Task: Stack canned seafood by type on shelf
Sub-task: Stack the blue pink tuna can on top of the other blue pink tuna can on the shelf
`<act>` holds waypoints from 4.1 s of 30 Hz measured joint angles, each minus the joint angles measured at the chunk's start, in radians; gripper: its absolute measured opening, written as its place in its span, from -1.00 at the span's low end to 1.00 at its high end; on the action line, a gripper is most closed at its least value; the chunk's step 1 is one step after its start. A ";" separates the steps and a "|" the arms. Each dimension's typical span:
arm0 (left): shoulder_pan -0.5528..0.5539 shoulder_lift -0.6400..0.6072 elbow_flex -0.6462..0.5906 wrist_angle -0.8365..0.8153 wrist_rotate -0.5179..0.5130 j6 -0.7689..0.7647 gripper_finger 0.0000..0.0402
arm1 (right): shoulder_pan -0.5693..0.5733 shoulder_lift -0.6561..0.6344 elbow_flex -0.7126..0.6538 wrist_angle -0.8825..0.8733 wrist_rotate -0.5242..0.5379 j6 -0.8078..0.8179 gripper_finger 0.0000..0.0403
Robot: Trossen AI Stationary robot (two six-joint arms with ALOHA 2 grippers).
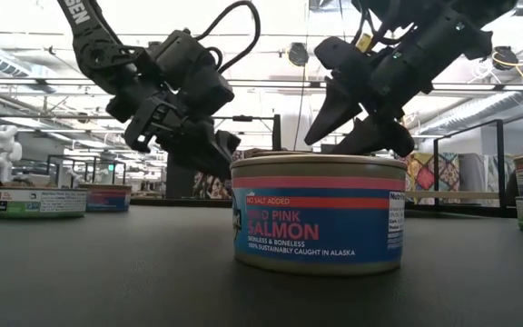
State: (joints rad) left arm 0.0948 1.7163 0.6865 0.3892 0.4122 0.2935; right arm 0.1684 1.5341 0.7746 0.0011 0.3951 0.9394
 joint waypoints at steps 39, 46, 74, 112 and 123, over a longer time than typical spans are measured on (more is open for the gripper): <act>-0.013 -0.001 0.000 0.048 0.008 -0.010 -0.97 | 0.017 0.098 0.000 0.108 -0.019 -0.042 -0.61; -0.014 -0.001 0.000 0.048 0.014 -0.025 -0.97 | 0.011 0.097 0.001 0.107 -0.011 -0.047 -0.95; 0.029 -0.002 0.000 0.022 -0.004 -0.023 -0.97 | -0.071 0.023 -0.002 0.042 -0.076 -0.084 -0.99; 0.167 -0.152 0.002 -0.002 0.164 -0.601 -0.74 | -0.087 0.006 0.000 0.018 -0.152 -0.108 -1.00; 0.150 -0.091 0.100 0.024 0.141 -0.957 -0.23 | -0.082 0.006 0.000 0.022 -0.131 -0.166 -1.00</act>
State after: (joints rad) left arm 0.2448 1.6255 0.7863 0.4136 0.5535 -0.6632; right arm 0.0868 1.5406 0.7742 0.0227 0.2639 0.7732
